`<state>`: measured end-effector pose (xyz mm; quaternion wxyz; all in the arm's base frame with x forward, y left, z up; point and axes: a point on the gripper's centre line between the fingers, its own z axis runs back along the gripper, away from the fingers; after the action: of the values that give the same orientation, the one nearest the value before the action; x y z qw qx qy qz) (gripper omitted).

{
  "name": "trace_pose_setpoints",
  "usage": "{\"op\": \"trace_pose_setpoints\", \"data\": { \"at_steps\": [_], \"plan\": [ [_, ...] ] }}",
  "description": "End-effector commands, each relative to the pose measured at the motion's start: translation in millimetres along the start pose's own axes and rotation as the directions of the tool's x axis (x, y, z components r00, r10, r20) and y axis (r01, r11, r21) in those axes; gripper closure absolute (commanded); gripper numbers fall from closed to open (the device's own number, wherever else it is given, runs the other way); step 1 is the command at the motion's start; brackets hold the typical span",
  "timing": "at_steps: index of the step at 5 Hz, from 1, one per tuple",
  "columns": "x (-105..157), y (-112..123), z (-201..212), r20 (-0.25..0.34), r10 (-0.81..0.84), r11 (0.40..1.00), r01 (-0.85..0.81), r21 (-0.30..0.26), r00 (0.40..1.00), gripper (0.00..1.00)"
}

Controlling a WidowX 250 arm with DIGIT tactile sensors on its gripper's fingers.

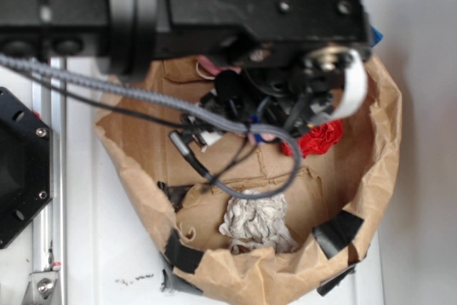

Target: Grab the green sponge.

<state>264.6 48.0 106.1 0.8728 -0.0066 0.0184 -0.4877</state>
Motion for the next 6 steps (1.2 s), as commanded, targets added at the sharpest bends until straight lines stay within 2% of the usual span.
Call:
{"op": "trace_pose_setpoints", "data": {
  "at_steps": [1, 4, 5, 6],
  "plan": [
    [-9, 8, 13, 0.014, -0.008, 0.996, 0.006, 0.084, 1.000, 0.00],
    [-9, 8, 13, 0.014, -0.008, 0.996, 0.006, 0.084, 1.000, 0.00],
    [-18, 9, 8, -0.081, -0.039, 0.989, 0.050, 0.141, 0.996, 0.00],
    [-20, 5, 12, -0.131, -0.067, 0.985, 0.086, 0.153, 0.989, 0.00]
  ]
}}
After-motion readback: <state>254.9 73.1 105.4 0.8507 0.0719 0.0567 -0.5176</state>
